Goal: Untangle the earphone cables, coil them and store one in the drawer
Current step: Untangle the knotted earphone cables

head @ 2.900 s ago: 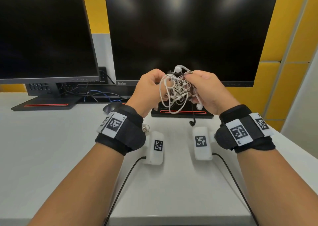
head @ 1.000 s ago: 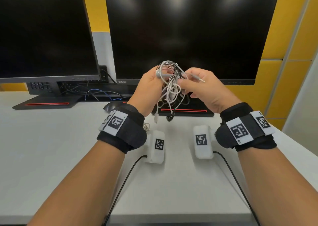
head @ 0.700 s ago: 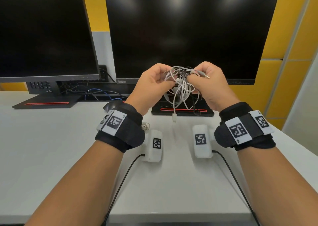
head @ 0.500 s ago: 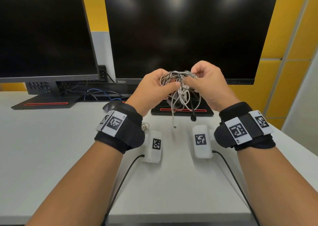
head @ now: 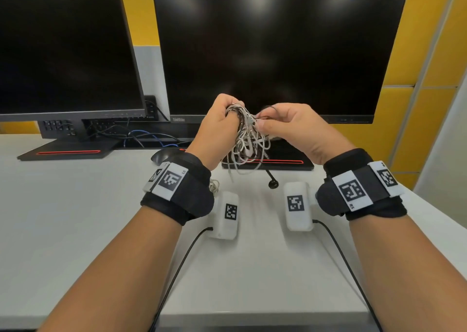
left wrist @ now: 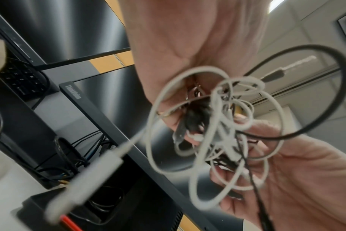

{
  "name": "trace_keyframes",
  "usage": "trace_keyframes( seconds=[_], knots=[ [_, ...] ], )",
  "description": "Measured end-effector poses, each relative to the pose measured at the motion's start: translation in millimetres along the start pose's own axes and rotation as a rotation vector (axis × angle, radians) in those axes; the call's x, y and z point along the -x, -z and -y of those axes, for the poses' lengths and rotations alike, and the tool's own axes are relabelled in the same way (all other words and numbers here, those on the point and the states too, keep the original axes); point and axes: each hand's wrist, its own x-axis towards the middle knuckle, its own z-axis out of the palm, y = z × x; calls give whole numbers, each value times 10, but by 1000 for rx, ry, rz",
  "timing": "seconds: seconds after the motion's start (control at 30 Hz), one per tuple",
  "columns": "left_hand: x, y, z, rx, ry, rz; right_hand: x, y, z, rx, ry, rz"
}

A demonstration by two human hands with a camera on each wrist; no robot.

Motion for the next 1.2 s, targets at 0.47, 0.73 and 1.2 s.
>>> trace_keyframes(
  seconds=[0.47,0.73,1.2],
  knots=[
    [8,85,-75,20,27,114,-111,101,-90,-44,-196,-429],
    [32,53,-84,-92,98,194,-63,75,-48,-225,-163,-426],
    [-63,65,43,-67,-93,-142,32,105,33,-439,-51,-135]
  ],
)
